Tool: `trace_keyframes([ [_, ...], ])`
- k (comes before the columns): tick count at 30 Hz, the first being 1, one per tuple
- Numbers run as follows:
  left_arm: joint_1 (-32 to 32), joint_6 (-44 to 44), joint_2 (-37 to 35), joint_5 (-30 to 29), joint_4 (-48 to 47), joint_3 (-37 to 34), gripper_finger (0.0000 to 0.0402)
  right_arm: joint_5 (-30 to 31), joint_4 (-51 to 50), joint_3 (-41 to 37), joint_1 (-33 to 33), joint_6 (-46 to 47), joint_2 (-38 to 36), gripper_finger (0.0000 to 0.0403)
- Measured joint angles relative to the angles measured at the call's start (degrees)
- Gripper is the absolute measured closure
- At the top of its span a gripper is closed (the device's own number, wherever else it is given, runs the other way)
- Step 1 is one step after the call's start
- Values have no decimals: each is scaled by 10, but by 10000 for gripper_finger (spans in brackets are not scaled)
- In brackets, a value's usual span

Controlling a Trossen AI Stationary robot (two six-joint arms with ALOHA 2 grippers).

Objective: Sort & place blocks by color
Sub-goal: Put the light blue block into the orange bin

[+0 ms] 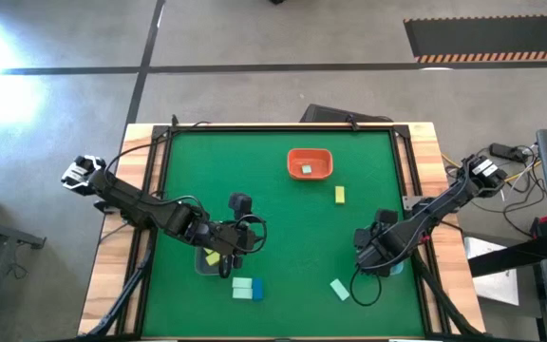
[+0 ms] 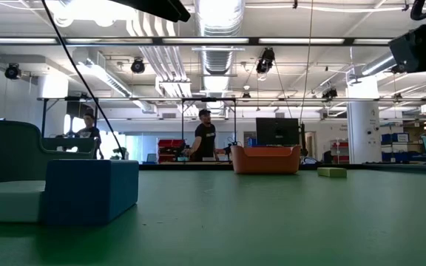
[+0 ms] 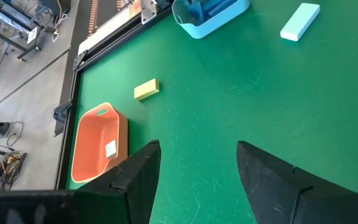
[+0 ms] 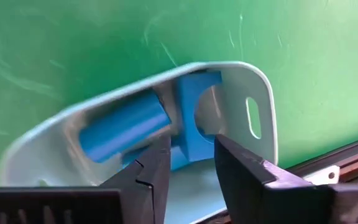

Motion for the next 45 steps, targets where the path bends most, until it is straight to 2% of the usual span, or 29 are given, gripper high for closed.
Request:
trace_keyframes([
  [5, 0, -14, 0, 0, 0, -3, 207, 7, 3, 25, 0, 61, 0, 295],
  [7, 0, -14, 0, 0, 1, -6, 207, 34, 12, 36, 5, 89, 0, 301],
  [10, 0, -14, 0, 0, 6, -12, 207, 139, 73, 43, 25, 97, 0, 307],
  [13, 0, -14, 0, 0, 17, -21, 207, 305, 177, 31, 51, 54, 0, 312],
  [16, 0, -16, 0, 0, 46, -32, 207, 460, 312, 7, 65, -33, 4, 321],
  [18, 0, -22, 0, 0, 68, -38, 207, 512, 402, -10, 65, -115, 12, 328],
  [21, 0, -43, 0, 0, 85, -42, 207, 542, 550, -41, 55, -233, 24, 338],
  [23, 0, -59, 0, 0, 93, -42, 207, 541, 676, -69, 42, -322, 33, 345],
  [25, 0, -76, 0, 0, 100, -42, 207, 506, 817, -105, 25, -416, 43, 352],
  [29, 0, -109, 0, 0, 100, -42, 207, 351, 1057, -176, -20, -529, 63, 364],
  [31, 0, -120, 0, 0, 100, -42, 207, 306, 1133, -205, -45, -549, 71, 369],
  [35, 0, -136, 0, 0, 100, -42, 207, 267, 1202, -247, -87, -575, 65, 371],
  [45, 0, -137, 0, 0, 111, -43, 207, 252, 1203, -303, -140, -590, -27, 370],
])
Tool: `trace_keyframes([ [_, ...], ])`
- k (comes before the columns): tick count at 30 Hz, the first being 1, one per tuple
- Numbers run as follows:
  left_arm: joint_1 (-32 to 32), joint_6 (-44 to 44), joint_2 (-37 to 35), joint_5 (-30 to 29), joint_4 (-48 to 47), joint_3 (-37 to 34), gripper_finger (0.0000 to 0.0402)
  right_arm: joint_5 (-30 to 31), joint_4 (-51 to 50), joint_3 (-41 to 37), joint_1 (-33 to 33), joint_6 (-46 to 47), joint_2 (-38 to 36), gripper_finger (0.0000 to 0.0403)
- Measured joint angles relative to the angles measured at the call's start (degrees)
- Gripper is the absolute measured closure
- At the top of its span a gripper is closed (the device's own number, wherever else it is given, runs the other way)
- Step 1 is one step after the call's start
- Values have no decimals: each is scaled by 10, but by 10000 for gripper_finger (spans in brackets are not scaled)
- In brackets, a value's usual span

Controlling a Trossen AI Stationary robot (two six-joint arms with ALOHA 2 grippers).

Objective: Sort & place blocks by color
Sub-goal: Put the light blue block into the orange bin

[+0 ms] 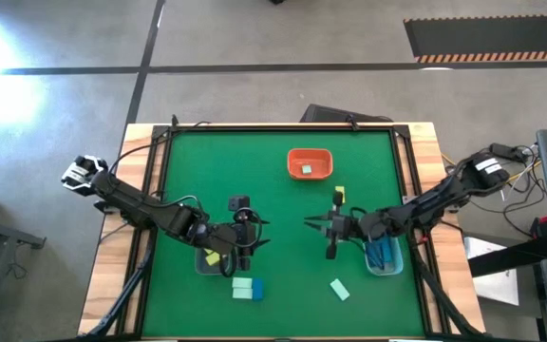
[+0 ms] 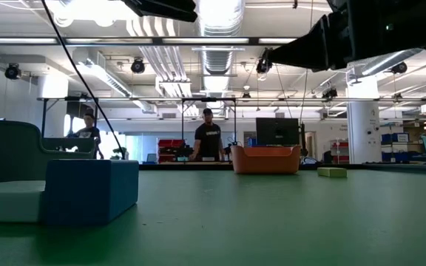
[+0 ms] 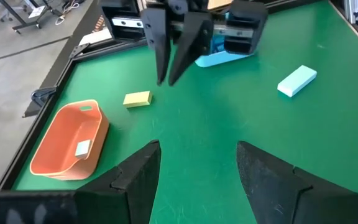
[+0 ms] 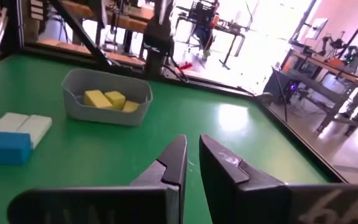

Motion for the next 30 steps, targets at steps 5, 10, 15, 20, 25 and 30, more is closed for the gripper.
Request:
trace_keyframes([
  [5, 0, -17, 0, 1, -3, -2, 207, 2, -5, -29, 0, 13, -38, 370],
  [10, -3, -44, 0, 25, -9, -2, 207, 1, -2, -55, 0, 29, -60, 369],
  [15, -16, -59, 8, 50, -10, -3, 208, 2, -3, -70, 0, 40, -68, 369],
  [20, -32, -73, 32, 61, -11, -3, 208, 2, -2, -70, 0, 40, -67, 369],
  [25, -51, -87, 67, 138, -31, 17, 208, 2, -3, -70, 0, 40, -67, 369],
  [30, -64, -194, 101, 211, -86, 38, 208, 2, -3, -70, 0, 40, -64, 369],
])
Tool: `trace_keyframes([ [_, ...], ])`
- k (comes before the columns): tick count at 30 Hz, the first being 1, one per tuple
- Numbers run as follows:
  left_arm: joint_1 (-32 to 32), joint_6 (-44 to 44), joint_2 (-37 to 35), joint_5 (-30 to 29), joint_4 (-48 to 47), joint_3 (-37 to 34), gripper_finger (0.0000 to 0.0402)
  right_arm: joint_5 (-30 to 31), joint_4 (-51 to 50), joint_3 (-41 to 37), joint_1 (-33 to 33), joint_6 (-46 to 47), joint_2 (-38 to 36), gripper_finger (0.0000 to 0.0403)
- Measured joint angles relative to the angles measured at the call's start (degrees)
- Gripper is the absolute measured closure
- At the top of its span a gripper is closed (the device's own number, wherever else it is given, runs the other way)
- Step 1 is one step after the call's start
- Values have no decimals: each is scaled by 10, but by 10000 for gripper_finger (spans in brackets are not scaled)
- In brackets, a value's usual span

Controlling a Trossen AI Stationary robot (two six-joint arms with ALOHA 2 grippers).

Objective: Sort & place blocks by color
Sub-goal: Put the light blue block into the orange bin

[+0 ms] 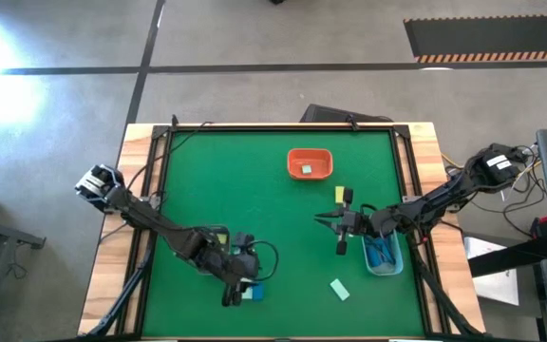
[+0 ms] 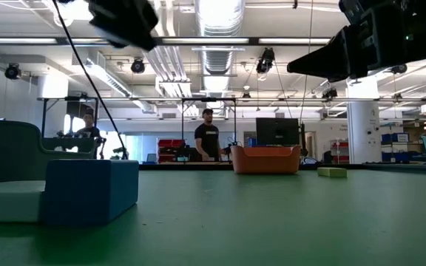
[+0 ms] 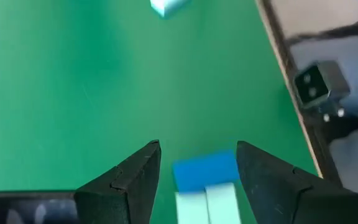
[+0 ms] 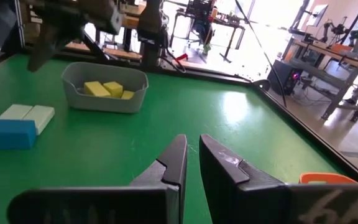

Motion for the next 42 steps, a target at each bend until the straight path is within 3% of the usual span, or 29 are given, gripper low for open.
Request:
trace_keyframes([
  [9, -25, -63, 56, 9, -81, 2, 208, 0, 1, 0, 0, -1, 1, 369],
  [16, -26, -74, 87, 9, -87, 2, 215, 0, 2, 0, 0, -1, 1, 369],
  [26, -25, -111, 127, 51, -69, 4, 304, 0, 3, 0, 0, 0, 1, 369],
  [34, -17, -101, 128, 50, -69, 4, 388, 0, 3, 0, 0, -1, 1, 369],
  [42, 7, -84, 128, 32, -71, 4, 398, 0, 3, 0, 0, 0, 1, 369],
])
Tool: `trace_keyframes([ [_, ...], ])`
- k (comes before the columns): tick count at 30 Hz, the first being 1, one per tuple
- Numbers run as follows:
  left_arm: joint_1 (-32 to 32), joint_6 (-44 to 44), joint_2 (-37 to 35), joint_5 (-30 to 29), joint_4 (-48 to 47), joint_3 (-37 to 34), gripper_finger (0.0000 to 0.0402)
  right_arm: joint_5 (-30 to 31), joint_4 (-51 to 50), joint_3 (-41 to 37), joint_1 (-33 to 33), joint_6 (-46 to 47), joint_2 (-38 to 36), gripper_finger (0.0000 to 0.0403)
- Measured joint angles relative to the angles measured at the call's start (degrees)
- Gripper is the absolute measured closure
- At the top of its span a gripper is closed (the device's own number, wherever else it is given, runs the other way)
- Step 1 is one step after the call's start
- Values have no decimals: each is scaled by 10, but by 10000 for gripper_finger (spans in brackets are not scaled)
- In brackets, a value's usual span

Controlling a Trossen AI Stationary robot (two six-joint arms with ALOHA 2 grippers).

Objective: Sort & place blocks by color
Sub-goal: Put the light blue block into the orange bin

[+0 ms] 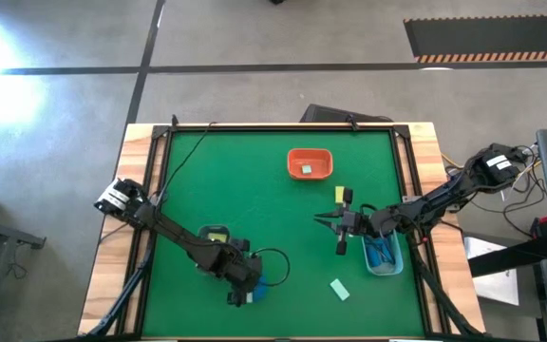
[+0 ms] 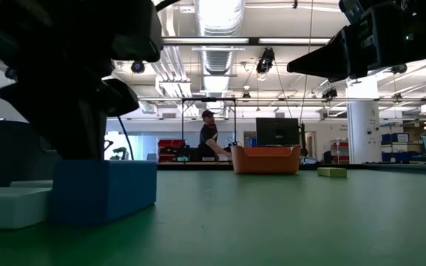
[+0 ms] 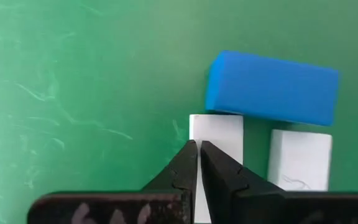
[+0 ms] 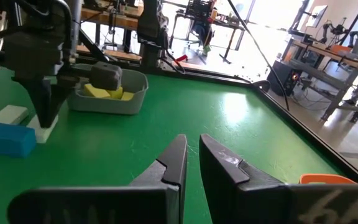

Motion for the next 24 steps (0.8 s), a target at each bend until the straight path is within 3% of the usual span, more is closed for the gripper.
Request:
trace_keyframes([
  [7, 9, 12, -13, -44, -27, 0, 398, 0, 0, 0, 0, 0, 0, 369],
  [14, 9, 9, -48, -43, -24, 11, 398, 0, -2, 0, 0, 0, 0, 369],
  [18, 9, -35, -52, -23, -26, 8, 395, 0, -2, 0, 0, 0, 0, 369],
  [24, 3, -64, -33, 6, -25, 5, 335, 0, -3, 0, 0, 0, 0, 369],
])
